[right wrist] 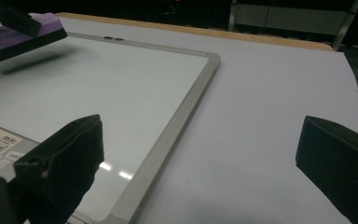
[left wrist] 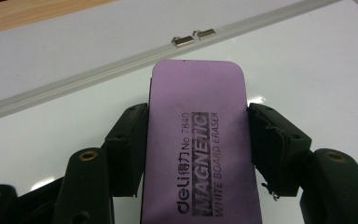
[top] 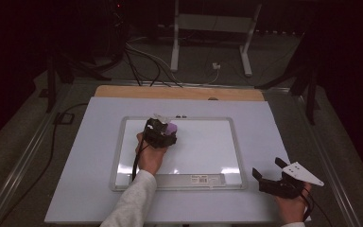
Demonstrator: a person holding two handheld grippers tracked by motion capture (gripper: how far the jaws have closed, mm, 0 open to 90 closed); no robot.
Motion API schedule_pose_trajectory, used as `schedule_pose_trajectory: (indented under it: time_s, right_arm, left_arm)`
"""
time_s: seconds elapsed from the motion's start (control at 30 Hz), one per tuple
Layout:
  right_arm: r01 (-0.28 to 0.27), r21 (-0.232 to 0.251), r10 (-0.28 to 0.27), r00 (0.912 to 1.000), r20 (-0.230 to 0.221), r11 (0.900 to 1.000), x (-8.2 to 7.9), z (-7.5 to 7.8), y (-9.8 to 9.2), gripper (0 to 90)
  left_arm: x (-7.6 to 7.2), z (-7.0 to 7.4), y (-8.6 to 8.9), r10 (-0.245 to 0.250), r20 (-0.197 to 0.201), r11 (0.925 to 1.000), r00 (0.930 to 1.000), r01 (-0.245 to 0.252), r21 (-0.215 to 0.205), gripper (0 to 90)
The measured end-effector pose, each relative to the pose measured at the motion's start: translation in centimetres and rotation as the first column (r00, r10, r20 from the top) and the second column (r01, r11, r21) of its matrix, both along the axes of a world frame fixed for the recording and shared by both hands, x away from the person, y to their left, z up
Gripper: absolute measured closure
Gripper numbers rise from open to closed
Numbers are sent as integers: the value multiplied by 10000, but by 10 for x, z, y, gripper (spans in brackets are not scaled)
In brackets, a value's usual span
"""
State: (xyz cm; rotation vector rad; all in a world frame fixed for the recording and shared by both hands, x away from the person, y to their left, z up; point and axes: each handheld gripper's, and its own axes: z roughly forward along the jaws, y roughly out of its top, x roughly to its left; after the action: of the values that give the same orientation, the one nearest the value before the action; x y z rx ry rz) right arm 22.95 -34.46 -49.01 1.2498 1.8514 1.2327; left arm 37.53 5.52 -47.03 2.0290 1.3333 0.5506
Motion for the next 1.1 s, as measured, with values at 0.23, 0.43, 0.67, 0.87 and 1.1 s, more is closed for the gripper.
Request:
schedule_pose_trajectory:
  time_s: [0.23, 0.43, 0.67, 0.87, 1.1]
  right_arm:
    - [-21, 14, 21, 10000, -30, 10000, 0, 0, 1, 9]
    - [20, 28, -20, 10000, -3, 10000, 0, 0, 0, 9]
    - [-8, 10, 8, 10000, -13, 10000, 0, 0, 1, 9]
    - [11, 15, -11, 10000, -1, 10000, 0, 0, 0, 9]
    - [-3, 17, 3, 10000, -18, 10000, 0, 0, 0, 9]
  left_arm:
    - [-2, 2, 9, 209, 20, 9997, 9998, -209, -138, 420]
    - [0, 2, 17, 375, 11, 9991, 9993, -374, -218, 419]
    - [4, 1, 27, 494, 23, 9985, 9988, -493, -221, 419]
    - [11, -3, 40, 947, 6, 9954, 9955, -947, -136, 419]
    - [22, -10, 58, 1642, 11, 9864, 9864, -1642, 119, 419]
